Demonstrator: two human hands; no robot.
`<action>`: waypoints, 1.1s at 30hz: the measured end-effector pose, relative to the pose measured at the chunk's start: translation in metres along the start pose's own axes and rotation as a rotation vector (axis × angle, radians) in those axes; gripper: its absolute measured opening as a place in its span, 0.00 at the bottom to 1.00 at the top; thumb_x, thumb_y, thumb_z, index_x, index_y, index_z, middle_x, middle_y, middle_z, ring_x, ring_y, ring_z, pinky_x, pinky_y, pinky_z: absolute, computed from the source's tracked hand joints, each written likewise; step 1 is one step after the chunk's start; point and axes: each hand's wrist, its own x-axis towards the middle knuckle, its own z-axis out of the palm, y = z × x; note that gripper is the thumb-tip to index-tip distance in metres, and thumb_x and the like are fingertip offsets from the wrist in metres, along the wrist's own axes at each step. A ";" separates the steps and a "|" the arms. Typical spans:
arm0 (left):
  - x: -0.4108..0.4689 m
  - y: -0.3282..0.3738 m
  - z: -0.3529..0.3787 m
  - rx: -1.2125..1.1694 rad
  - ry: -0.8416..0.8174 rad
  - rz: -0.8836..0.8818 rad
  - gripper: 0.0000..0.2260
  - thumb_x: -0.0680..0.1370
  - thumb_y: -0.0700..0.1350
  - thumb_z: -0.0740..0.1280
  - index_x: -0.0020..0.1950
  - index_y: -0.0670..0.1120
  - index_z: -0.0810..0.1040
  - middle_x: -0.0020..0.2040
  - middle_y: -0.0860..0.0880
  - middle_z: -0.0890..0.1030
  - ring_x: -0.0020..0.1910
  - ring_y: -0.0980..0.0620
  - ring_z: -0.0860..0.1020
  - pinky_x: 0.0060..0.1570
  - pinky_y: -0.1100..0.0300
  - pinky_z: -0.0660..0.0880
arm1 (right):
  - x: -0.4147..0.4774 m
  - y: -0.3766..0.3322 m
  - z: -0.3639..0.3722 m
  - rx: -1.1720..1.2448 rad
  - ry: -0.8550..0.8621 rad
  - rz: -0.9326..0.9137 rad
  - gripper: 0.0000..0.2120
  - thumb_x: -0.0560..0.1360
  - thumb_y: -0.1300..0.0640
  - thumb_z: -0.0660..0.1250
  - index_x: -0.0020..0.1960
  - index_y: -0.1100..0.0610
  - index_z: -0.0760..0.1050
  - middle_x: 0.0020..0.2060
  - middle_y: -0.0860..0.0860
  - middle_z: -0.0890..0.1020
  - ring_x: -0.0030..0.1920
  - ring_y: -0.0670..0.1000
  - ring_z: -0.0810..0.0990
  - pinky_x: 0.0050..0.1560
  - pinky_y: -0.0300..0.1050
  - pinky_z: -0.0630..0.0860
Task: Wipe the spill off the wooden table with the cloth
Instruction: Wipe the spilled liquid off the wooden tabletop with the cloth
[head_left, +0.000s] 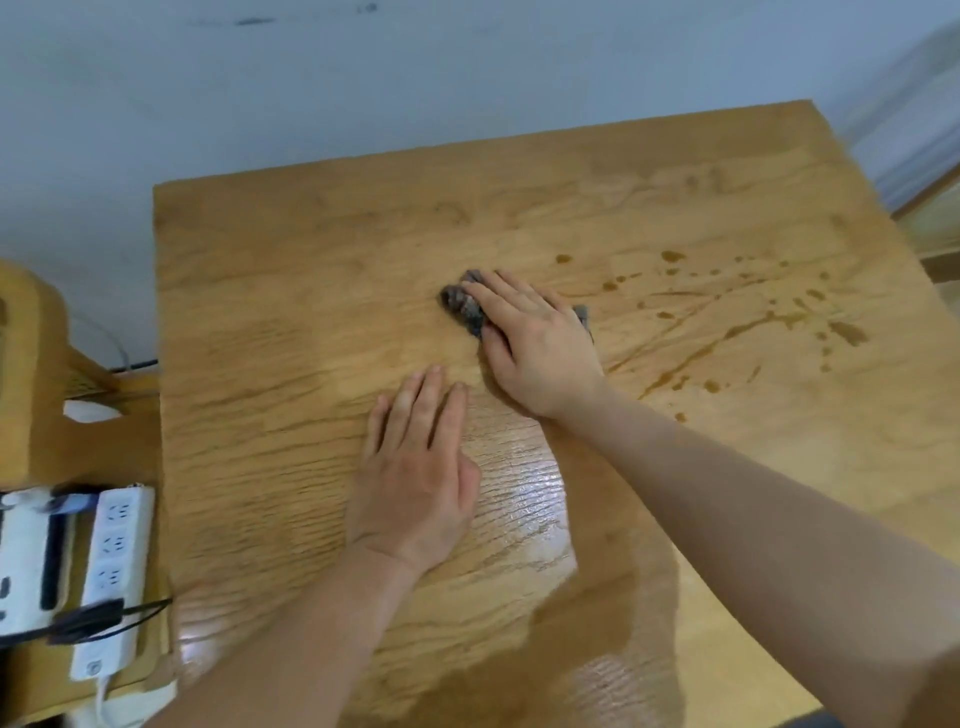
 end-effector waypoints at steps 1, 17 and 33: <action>-0.001 0.001 0.000 0.009 0.000 -0.002 0.26 0.76 0.49 0.52 0.73 0.44 0.65 0.75 0.44 0.64 0.75 0.46 0.58 0.73 0.46 0.54 | 0.015 0.002 -0.001 0.004 0.000 0.017 0.24 0.79 0.52 0.53 0.75 0.51 0.65 0.74 0.48 0.67 0.76 0.49 0.61 0.74 0.51 0.59; 0.028 -0.009 -0.010 -0.093 0.091 -0.205 0.18 0.79 0.49 0.53 0.68 0.51 0.68 0.74 0.51 0.65 0.73 0.50 0.61 0.71 0.49 0.59 | -0.010 0.024 -0.015 0.090 -0.104 -0.157 0.26 0.78 0.51 0.51 0.75 0.52 0.65 0.74 0.49 0.67 0.76 0.48 0.60 0.75 0.50 0.58; 0.090 -0.069 -0.016 -0.001 0.199 -0.484 0.23 0.80 0.50 0.50 0.75 0.46 0.62 0.75 0.49 0.64 0.75 0.51 0.59 0.73 0.48 0.56 | 0.091 -0.046 0.022 0.132 -0.099 -0.238 0.23 0.81 0.48 0.53 0.76 0.49 0.63 0.76 0.47 0.63 0.77 0.46 0.56 0.76 0.48 0.53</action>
